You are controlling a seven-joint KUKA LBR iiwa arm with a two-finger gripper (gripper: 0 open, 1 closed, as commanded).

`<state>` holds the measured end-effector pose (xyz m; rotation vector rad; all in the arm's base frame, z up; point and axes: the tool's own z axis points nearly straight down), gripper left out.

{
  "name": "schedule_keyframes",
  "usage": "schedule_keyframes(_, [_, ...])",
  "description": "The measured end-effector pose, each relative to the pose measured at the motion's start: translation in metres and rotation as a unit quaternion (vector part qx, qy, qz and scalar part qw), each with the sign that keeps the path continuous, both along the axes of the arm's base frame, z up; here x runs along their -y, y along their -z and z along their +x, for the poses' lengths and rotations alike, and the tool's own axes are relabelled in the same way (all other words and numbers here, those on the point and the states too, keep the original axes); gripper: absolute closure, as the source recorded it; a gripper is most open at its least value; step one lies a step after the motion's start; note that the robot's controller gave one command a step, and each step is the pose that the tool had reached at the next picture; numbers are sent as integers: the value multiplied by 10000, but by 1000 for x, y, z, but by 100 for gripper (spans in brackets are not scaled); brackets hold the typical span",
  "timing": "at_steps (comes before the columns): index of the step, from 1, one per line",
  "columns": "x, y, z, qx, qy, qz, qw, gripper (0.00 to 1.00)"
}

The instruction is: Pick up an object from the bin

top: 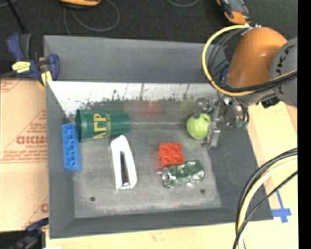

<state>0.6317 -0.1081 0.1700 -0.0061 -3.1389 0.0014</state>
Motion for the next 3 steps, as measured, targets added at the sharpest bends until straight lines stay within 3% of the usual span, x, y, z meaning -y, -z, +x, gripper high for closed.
schedule_keyframes(1, [0, -5, 1, 38, -10, -6, 10000, 0])
schedule_keyframes(2, [-16, 60, -37, 51, -176, -5, 9998, 0])
schedule_keyframes(3, [-23, 92, -64, 60, -946, 1, 9955, 0])
